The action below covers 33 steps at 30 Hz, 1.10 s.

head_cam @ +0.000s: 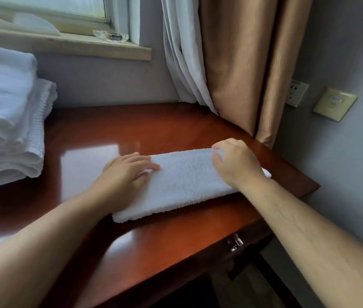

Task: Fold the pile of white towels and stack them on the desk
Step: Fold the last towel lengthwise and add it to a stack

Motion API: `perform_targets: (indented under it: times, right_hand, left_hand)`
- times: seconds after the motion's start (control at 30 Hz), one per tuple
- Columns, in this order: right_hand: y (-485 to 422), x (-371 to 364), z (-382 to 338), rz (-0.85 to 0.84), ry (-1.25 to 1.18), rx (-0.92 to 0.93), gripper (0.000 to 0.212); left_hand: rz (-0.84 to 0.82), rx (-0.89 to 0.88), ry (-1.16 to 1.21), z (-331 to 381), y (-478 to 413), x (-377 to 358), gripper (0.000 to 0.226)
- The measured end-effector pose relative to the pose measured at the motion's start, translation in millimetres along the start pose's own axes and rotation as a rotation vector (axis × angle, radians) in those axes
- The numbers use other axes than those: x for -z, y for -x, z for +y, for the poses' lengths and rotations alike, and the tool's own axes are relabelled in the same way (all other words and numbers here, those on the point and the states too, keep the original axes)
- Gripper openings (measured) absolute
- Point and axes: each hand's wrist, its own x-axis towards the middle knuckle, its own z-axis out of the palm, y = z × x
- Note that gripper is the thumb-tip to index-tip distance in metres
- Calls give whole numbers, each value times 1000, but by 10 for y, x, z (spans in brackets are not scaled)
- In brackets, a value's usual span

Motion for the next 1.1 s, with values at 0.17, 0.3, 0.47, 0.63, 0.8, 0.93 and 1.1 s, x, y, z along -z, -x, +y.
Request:
perform_targets:
  times: [0.17, 0.3, 0.47, 0.63, 0.8, 0.93, 1.1]
  right_hand:
    - [575, -235, -920, -243, -176, 395, 29]
    - [837, -182, -1086, -346, -73, 455, 75]
    - [1178, -205, -1170, -451, 38, 622, 126]
    - [1387, -284, -1338, -381, 67, 715, 125]
    - [1674, -368, -1337, 43, -174, 821, 61]
    - [1712, -323, -1437, 146, -303, 842, 42]
    - [1543, -13, -1604, -57, -533, 686, 42]
  left_hand:
    - [10, 213, 72, -244, 118, 172, 38]
    - [-111, 166, -56, -347, 400, 415, 32]
    - [-151, 185, -97, -376, 1003, 595, 35]
    - [-3, 128, -72, -228, 1558, 530, 32]
    - [-61, 0, -98, -155, 2058, 575, 52]
    - [-131, -20, -278, -73, 2245, 648, 93]
    - [173, -42, -91, 58, 2269, 893, 39]
